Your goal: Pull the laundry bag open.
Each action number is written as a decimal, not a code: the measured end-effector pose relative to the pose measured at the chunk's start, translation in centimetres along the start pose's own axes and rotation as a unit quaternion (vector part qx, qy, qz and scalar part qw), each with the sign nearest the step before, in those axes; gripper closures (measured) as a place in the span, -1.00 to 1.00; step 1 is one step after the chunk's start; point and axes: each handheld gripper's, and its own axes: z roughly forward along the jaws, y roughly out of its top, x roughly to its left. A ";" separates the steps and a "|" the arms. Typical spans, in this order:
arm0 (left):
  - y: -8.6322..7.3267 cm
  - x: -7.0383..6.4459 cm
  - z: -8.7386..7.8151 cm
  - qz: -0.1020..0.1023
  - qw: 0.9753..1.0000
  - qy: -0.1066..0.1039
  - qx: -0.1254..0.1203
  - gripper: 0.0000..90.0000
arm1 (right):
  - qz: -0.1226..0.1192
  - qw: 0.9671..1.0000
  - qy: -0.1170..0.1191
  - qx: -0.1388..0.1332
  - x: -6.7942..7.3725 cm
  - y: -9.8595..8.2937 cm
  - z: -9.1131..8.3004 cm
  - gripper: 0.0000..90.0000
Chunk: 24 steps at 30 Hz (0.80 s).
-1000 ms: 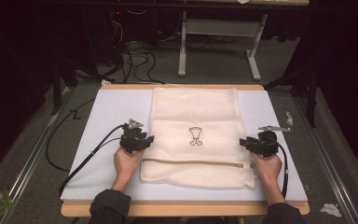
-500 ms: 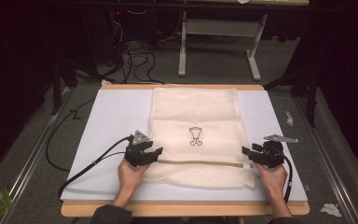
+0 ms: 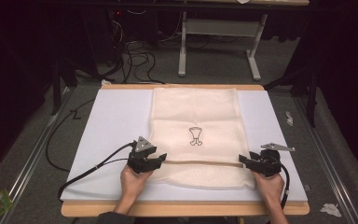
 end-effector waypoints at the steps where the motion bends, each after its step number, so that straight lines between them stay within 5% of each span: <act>1: -0.1 -0.1 0.1 -0.002 1.000 -0.001 0.003 0.05 | 0.004 1.000 0.004 -0.001 0.0 0.0 0.0 0.06; 6: 0.1 -1.3 0.6 0.023 1.000 0.002 0.019 0.05 | -0.018 1.000 -0.007 0.003 0.4 0.0 0.2 0.20; 9: 0.7 -2.0 1.2 0.028 0.999 -0.006 0.017 0.05 | -0.072 0.996 -0.054 0.021 1.5 0.1 0.3 0.37; 11: 0.9 -2.1 1.4 0.025 0.999 -0.010 0.018 0.04 | -0.086 0.994 -0.061 0.026 1.8 0.1 0.4 0.49; 17: 1.9 -3.0 1.9 0.039 0.999 -0.015 0.018 0.04 | -0.098 0.994 -0.045 0.030 1.9 0.2 0.4 0.88; 24: 3.0 -4.2 2.9 0.051 0.998 -0.031 0.024 0.04 | -0.086 0.996 -0.013 0.030 1.2 0.5 0.1 0.95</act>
